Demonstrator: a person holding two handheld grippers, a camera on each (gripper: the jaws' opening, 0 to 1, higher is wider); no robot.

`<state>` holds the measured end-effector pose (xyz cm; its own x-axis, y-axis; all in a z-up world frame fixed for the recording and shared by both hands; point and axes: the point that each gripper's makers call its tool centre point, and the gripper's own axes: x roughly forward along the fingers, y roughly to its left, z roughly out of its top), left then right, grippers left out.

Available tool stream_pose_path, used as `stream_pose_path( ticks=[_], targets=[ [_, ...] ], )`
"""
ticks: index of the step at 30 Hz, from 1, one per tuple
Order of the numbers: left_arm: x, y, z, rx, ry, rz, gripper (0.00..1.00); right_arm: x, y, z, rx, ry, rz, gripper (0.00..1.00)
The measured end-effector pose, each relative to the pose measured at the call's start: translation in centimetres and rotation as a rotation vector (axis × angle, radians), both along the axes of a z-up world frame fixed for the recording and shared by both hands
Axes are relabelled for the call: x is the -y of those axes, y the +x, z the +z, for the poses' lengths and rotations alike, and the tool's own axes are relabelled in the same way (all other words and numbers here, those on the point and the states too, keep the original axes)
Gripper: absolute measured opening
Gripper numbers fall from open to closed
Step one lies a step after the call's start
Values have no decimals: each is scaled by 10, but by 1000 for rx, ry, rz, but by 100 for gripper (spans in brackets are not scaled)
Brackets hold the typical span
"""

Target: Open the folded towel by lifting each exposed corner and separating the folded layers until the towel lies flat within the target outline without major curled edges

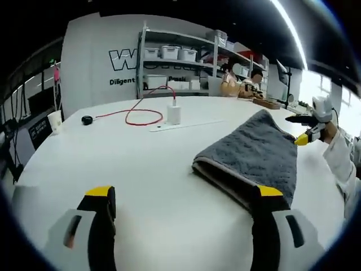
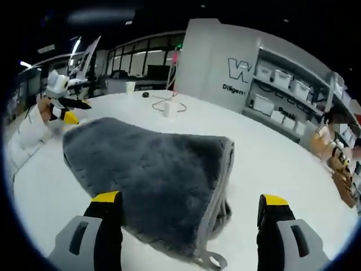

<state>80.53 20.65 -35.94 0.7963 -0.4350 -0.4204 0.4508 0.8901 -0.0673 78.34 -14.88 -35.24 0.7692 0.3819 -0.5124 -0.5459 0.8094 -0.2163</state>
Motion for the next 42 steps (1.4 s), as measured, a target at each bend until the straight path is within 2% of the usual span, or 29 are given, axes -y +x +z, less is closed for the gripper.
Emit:
stream_pose_path(
  ticks=[5, 8, 11, 12, 15, 22, 28, 32, 35, 39, 42],
  targets=[
    [-1, 0, -1, 0, 13, 6, 99, -42, -15, -7, -11, -75, 182, 97],
    [1, -1, -1, -3, 14, -2, 99, -75, -27, -4, 19, -98, 324, 90],
    [3, -2, -1, -2, 15, -9, 99, -93, -35, -3, 31, -109, 392, 85],
    [5, -2, 0, -1, 14, -15, 99, -106, -41, -5, 39, -132, 446, 84],
    [6, -2, 0, -3, 9, -18, 99, -122, -50, -13, 35, -182, 511, 81],
    [6, -3, -2, -9, 8, -15, 99, -137, -48, -26, 25, -205, 534, 66],
    [7, -3, -3, -14, 15, -25, 99, -145, -48, -32, 35, -197, 574, 43],
    [5, -3, -2, -13, 19, -21, 99, -148, -51, -34, 34, -187, 594, 35],
    [3, -3, -2, -14, 14, -17, 99, -148, -53, -35, 38, -183, 614, 25],
    [2, -2, -3, -14, 15, -15, 99, -148, -55, -29, 53, -142, 624, 3],
    [3, -2, -3, -13, 16, -17, 99, -144, -52, -25, 34, -97, 588, 0]
  ],
)
